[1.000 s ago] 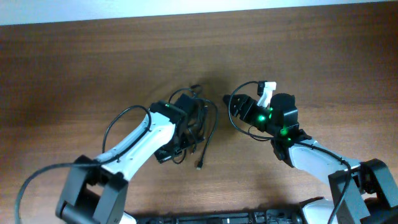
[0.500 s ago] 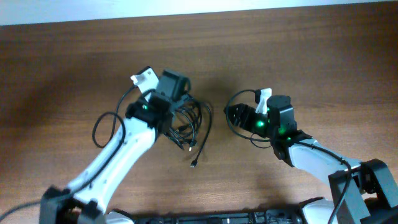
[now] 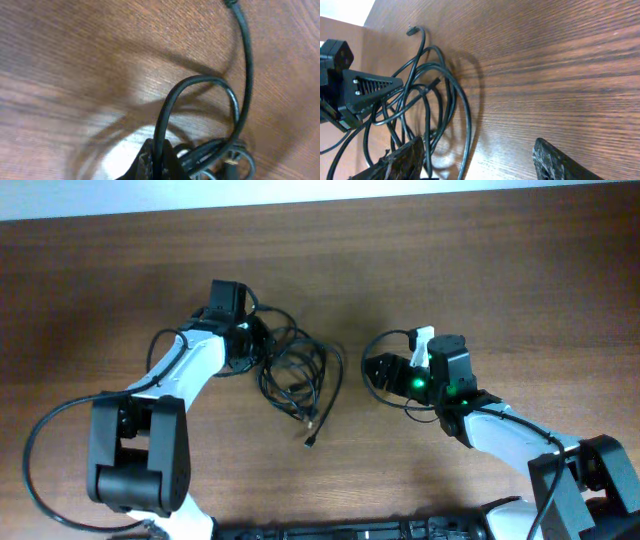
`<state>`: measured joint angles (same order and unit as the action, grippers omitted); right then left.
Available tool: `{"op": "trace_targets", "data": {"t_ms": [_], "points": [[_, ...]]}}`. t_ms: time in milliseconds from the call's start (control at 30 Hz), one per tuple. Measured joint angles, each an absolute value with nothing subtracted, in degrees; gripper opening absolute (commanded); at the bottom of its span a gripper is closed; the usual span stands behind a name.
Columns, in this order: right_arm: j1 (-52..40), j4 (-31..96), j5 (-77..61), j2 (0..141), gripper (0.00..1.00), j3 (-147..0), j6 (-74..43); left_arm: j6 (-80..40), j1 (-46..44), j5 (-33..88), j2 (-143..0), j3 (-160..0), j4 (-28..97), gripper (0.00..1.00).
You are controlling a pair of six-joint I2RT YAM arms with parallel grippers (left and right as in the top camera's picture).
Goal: Untangle cables
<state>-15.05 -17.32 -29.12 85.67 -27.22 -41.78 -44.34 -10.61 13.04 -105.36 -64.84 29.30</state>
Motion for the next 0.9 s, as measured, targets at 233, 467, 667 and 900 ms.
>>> {"op": "trace_targets", "data": {"t_ms": [233, 467, 667, 900], "points": [[-29.39, -32.36, -40.42, 85.73, 0.99, -27.16, -40.05, -46.76, -15.84, 13.45, -87.79, -69.49, 34.06, 0.00], [-49.89, -33.28, 6.85, 86.50, 0.99, -27.18, -40.10, -50.43, -17.15, 13.50, -79.02, -69.49, 33.17, 0.00], [-49.89, -34.83, 10.07, 87.39, 0.99, -27.16, -40.07, -48.84, -20.62, 12.97, -69.36, -69.49, 35.24, 0.00], [-32.34, -27.94, 11.55, 87.46, 0.73, -27.51, -39.92, -46.04, -16.03, -1.65, -57.95, -69.49, 35.53, 0.00]]}}
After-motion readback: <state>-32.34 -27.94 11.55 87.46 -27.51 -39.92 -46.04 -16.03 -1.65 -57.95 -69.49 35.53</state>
